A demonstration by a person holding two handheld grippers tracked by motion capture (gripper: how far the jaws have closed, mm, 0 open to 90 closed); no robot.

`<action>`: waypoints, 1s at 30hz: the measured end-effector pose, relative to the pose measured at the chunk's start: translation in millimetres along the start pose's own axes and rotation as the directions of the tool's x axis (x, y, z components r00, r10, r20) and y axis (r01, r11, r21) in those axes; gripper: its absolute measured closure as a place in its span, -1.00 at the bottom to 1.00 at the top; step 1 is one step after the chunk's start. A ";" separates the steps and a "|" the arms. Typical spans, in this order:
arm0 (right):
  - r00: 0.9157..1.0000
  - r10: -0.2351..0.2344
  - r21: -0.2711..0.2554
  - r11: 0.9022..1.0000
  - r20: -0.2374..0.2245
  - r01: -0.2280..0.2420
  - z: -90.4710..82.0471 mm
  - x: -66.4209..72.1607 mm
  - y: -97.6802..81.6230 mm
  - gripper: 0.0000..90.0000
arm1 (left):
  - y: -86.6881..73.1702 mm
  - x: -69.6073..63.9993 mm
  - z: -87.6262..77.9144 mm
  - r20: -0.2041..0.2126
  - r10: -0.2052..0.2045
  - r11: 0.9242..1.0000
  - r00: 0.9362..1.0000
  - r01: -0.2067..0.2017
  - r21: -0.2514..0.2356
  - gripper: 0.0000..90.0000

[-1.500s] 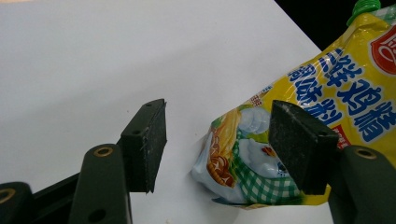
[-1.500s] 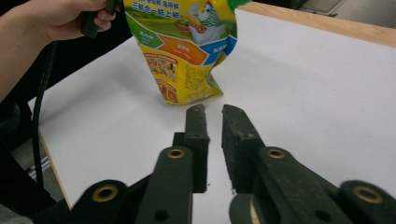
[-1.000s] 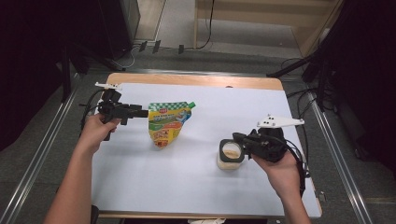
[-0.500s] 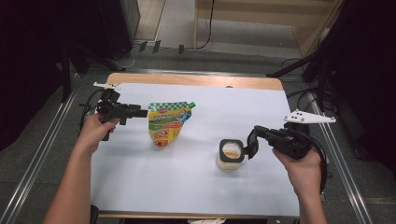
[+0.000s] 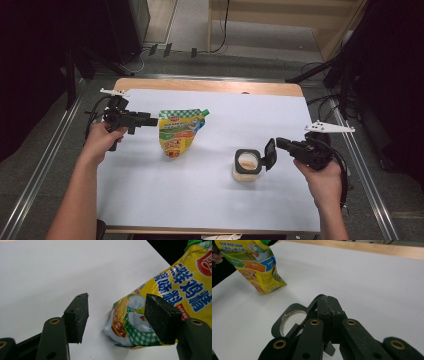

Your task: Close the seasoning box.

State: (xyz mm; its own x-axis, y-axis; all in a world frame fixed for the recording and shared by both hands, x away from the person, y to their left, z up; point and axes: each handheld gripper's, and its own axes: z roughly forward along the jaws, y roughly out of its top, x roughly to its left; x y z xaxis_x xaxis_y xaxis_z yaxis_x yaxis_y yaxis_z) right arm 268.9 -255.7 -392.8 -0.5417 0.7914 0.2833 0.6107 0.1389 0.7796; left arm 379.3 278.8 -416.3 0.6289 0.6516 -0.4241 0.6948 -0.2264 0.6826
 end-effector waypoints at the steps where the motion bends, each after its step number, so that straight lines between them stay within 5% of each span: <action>1: 1.000 -0.001 0.004 1.000 -0.004 0.001 2.5 0.4 -1.0 1.00 | 0.0 0.1 0.0 0.001 -0.001 1.000 1.000 0.001 -0.002 -0.17; 30: 0.992 -0.059 0.014 0.998 -0.108 0.060 39.3 28.9 -10.5 1.00 | -0.7 0.6 2.4 0.000 -0.001 1.000 1.000 0.001 0.010 -0.18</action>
State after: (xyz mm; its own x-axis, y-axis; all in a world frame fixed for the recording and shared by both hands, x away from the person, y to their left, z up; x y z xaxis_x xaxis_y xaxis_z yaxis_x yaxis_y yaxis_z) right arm 269.5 -210.9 -414.7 -0.6355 0.7133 0.2956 0.5851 0.1950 0.7872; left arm 380.0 277.6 -418.4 0.6281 0.6518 -0.4251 0.6992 -0.2329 0.6760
